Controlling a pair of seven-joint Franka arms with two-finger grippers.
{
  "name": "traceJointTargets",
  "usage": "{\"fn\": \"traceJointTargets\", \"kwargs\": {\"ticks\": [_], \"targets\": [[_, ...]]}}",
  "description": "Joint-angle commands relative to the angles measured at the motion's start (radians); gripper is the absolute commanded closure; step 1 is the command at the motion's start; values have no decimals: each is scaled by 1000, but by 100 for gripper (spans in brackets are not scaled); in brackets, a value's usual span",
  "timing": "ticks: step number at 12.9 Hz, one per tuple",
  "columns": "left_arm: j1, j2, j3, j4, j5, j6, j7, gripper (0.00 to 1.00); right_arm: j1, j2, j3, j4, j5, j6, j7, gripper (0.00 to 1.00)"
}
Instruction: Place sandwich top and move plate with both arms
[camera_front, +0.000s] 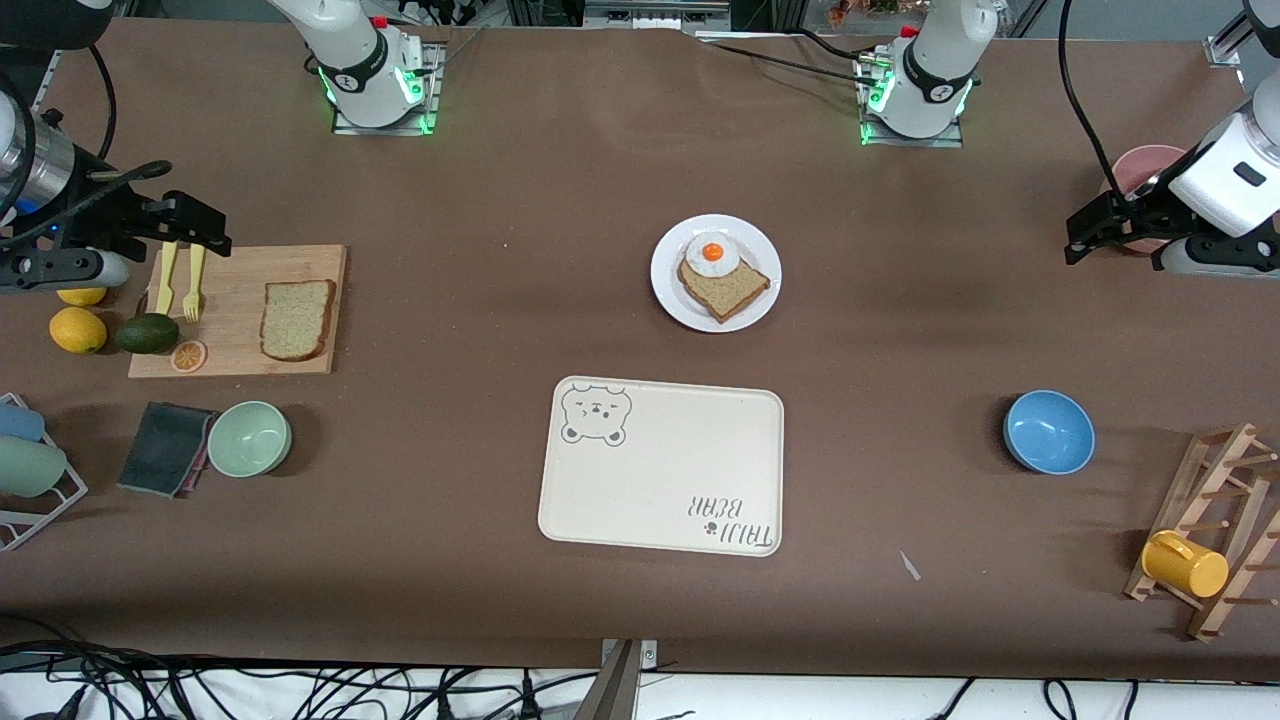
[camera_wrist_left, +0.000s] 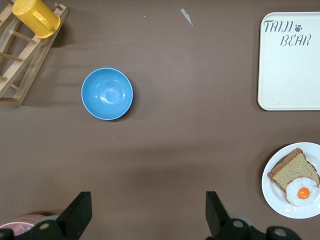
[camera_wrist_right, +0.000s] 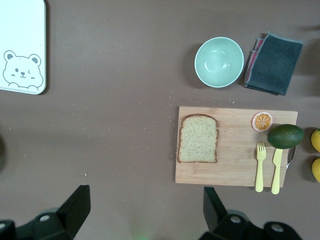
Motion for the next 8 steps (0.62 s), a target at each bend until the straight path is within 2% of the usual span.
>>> {"fn": "traceJointTargets", "kwargs": {"ticks": [1,5,8], "targets": [[-2,-3,-3,17,23,-20,-1,0,1,-5,4,-6,-14,1,12,0],[-2,-3,-3,17,23,-20,-1,0,6,4,7,-34,-56,11,18,0],[0,-3,-3,17,23,-20,1,0,12,9,7,-104,-75,74,18,2]]}}
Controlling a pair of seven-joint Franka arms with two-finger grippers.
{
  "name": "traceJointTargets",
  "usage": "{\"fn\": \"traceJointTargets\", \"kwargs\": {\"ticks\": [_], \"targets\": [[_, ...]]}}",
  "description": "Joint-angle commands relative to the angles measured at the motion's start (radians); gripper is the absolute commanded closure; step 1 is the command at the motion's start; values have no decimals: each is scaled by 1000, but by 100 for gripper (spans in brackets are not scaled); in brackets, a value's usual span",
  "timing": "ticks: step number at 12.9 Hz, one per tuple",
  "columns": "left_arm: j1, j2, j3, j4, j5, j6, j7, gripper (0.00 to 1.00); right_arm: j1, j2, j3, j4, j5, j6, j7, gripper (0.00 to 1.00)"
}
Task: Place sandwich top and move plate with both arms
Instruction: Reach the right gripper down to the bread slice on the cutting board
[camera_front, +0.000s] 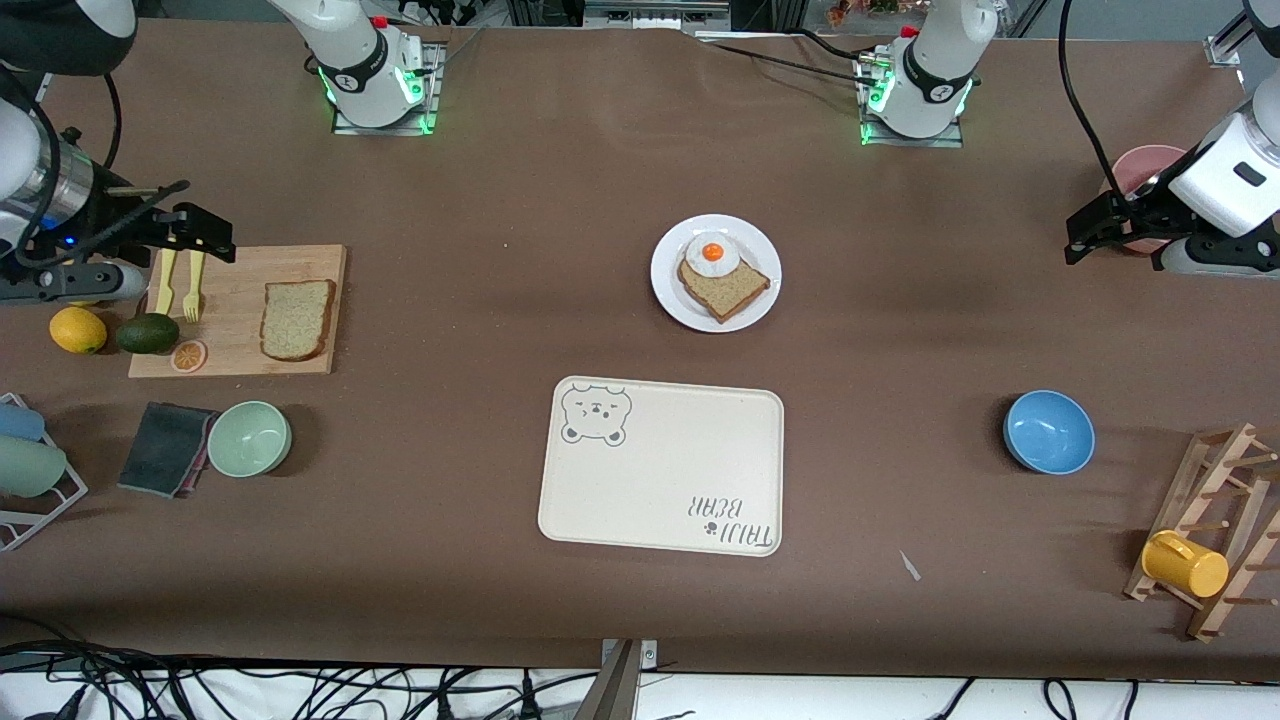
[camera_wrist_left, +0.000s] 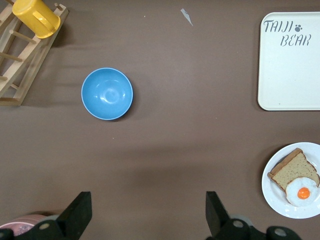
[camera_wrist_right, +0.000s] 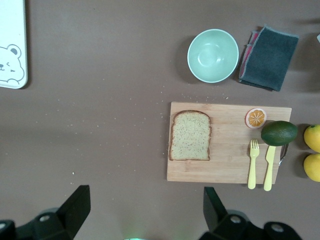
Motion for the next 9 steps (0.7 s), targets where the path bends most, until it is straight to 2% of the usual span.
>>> {"fn": "traceJointTargets", "kwargs": {"ticks": [1,4,5,9], "targets": [[-2,-3,-3,17,23,-20,1,0,8,-6,2,-75,-37,59,18,11],[-2,-3,-3,15,23,-20,1,0,8,3,2,-130,-48,98,18,51],[-2,-3,-3,17,23,-20,-1,0,8,10,2,-144,-48,105,18,58],[-2,-3,-3,17,23,-20,1,0,8,15,2,-292,-94,234,32,58]]}}
